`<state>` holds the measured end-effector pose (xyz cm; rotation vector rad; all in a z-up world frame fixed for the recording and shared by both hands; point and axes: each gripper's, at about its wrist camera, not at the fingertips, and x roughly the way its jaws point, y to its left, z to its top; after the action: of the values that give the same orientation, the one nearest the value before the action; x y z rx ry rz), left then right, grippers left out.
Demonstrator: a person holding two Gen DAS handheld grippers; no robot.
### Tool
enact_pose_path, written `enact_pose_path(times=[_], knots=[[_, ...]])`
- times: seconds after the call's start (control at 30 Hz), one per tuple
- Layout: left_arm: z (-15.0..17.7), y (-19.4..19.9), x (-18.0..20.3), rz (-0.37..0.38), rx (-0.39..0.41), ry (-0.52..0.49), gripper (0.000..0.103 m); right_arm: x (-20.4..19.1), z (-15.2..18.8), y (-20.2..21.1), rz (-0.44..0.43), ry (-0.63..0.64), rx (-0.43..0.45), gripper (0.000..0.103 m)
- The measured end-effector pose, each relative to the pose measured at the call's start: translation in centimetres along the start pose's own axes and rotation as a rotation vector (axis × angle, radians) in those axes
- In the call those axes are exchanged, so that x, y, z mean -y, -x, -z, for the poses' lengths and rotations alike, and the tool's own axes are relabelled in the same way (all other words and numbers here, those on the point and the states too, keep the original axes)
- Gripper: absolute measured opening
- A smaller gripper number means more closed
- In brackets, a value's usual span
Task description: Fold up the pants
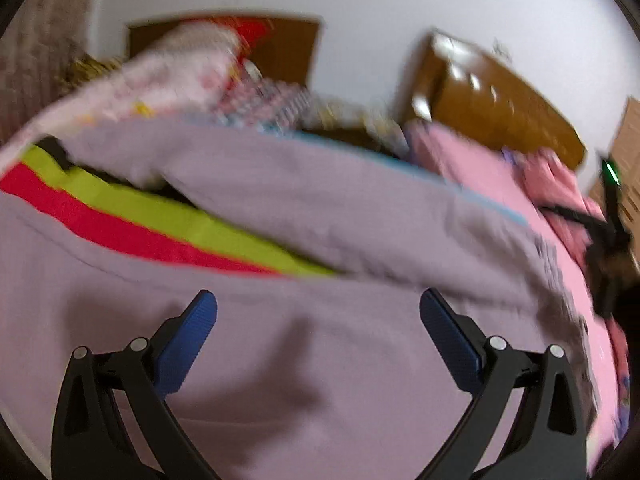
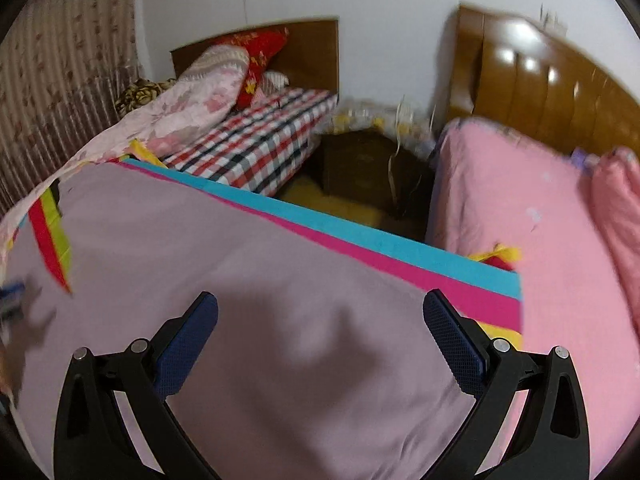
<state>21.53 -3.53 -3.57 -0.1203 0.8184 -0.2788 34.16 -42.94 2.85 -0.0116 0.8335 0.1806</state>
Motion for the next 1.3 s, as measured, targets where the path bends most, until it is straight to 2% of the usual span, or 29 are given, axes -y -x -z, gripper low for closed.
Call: enact_pose_path(times=[0.2, 0.3, 0.37, 0.47, 0.5, 0.53, 0.6, 0.63, 0.73, 0.83, 0.97, 1.07, 1.17, 1.23, 1.3], knots=[[1.5, -2.8, 0.1, 0.004, -0.112, -0.052, 0.101, 2.6, -2.8, -7.4, -0.085, 0.057, -0.141, 0.091], [1.6, -2.6, -0.5, 0.033, -0.094, -0.026, 0.101, 3.6, -3.2, -10.0, -0.141, 0.076, -0.219, 0.079], [1.7, -2.6, -0.7, 0.04, -0.087, -0.019, 0.101, 3.5, -2.8, -10.9, -0.188, 0.06, -0.274, 0.078], [1.6, -2.9, -1.0, 0.036, -0.091, -0.023, 0.101, 3.2, -2.1, -10.7, -0.205, 0.08, -0.259, 0.076], [1.7, -2.9, -0.7, 0.03, -0.092, -0.027, 0.102, 3.2, -2.0, -10.4, -0.195, 0.077, -0.249, 0.065], [1.6, -3.1, -0.5, 0.018, -0.096, -0.036, 0.102, 3.1, -1.8, -10.1, -0.189, 0.09, -0.238, 0.043], [1.8, -2.9, -0.1, 0.002, -0.1, -0.049, 0.102, 2.6, -1.6, -8.8, -0.177, 0.124, -0.2, 0.019], [1.7, -2.9, -0.1, 0.0, -0.102, -0.051, 0.102, 2.0, -1.4, -7.6, -0.148, 0.149, -0.17, 0.014], [1.5, -2.9, -0.6, 0.018, -0.095, -0.036, 0.102, -0.9, -0.7, -3.3, -0.049, 0.225, -0.057, 0.014], [1.4, -2.5, -2.0, 0.086, -0.067, 0.029, 0.102, -5.3, 1.7, 3.1, 0.005, 0.308, 0.087, 0.014], [1.0, -1.0, -5.0, 0.162, -0.034, 0.176, 0.101, -12.0, 8.8, 11.8, 0.02, 0.366, 0.232, 0.012], [0.3, 0.3, -8.0, 0.283, 0.0, 0.309, 0.101, -15.8, 15.3, 15.4, 0.022, 0.344, 0.242, 0.012], [-0.7, 0.1, -9.2, 0.381, -0.02, 0.352, 0.101, -17.6, 20.2, 15.2, 0.016, 0.29, 0.193, 0.011], [-1.4, -0.4, -9.2, 0.405, -0.042, 0.349, 0.101, -18.1, 22.0, 14.2, 0.032, 0.253, 0.163, 0.011], [-2.1, -1.2, -8.8, 0.4, -0.075, 0.31, 0.101, -18.8, 21.7, 14.0, 0.066, 0.262, 0.169, 0.011]])
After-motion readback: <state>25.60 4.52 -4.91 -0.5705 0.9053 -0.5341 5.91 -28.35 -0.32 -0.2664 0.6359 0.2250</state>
